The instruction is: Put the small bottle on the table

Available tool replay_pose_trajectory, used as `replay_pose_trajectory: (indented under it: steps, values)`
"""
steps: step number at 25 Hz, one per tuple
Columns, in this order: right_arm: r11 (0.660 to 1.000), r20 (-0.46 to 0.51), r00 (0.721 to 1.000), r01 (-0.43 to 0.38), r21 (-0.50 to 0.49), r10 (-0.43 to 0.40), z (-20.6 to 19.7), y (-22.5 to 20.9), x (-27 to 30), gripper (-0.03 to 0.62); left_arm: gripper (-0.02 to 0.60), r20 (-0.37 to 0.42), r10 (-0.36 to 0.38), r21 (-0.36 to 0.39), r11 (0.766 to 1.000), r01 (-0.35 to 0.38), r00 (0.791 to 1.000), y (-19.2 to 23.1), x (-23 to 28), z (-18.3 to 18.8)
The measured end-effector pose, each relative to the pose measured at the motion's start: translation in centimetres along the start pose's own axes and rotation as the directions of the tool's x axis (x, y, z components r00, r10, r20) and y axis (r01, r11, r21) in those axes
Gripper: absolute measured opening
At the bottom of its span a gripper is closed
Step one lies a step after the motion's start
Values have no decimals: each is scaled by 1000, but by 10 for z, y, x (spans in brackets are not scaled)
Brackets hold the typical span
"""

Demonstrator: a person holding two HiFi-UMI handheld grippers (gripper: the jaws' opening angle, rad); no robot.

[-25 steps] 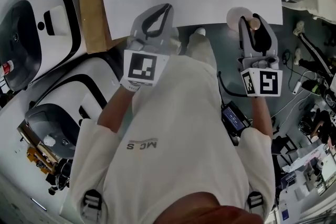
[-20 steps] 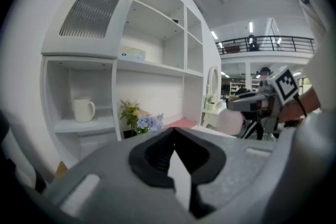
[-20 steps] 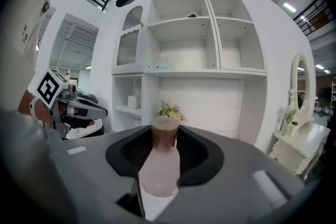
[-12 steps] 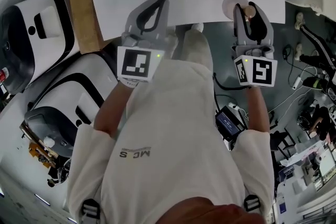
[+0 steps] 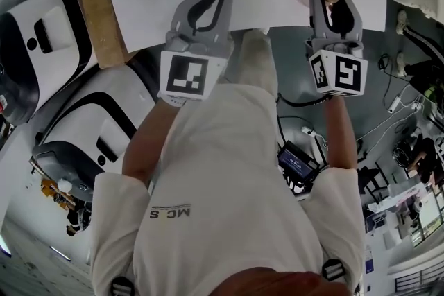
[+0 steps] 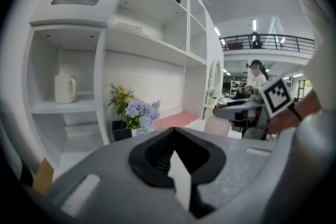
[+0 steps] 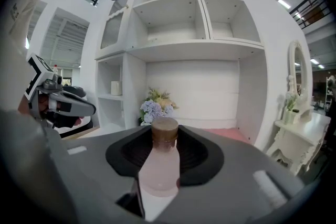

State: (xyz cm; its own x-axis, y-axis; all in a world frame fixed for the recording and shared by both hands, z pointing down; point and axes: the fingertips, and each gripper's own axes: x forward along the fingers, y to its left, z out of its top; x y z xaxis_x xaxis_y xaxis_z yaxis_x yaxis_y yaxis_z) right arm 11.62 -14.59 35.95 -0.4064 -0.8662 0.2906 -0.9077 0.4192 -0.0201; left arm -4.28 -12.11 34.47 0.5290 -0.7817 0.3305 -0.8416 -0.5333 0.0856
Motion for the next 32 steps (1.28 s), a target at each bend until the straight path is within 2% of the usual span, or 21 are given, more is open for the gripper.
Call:
replay_pose_trajectory:
  steps: [5,8,16,21,32]
  values:
    - [999,-1,1000,31,22,-31,-27,-19,23,138,0,-18,-24,7,1000,24,1000,-1,10,-13]
    - [998,-12,998,58,35,-57,-47,-30,37,138,0,-60,-47,7,999,48,997,-4,19,-29]
    - [995,-20,997,81,56,-80,-98,-50,63,138,0,-108,-13,-13,1000,12,994,-5,50,-68]
    - [996,-23,997,79,51,-78,-128,-56,82,138,0,-148,17,-54,998,-26,989,-1,63,-94]
    - [999,-4,999,49,10,-49,-156,-54,113,138,0,-194,-7,-44,999,-2,981,-6,88,-126]
